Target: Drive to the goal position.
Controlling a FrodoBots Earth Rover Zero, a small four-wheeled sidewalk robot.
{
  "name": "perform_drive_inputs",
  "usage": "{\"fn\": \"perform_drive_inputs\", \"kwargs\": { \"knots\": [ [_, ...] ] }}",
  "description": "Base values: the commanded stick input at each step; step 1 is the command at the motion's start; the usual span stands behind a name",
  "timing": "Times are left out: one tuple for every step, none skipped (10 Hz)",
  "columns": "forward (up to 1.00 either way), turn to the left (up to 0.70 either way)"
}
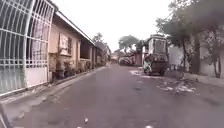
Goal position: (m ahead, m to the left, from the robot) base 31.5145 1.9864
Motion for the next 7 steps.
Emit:
{"fn": "perform_drive_inputs", "kwargs": {
  "knots": [
    [1.00,0.00],
    [1.00,0.00],
    [1.00,0.00],
    [1.00,0.00],
    [1.00,0.00],
    [1.00,0.00],
    [1.00,0.00]
  ]
}}
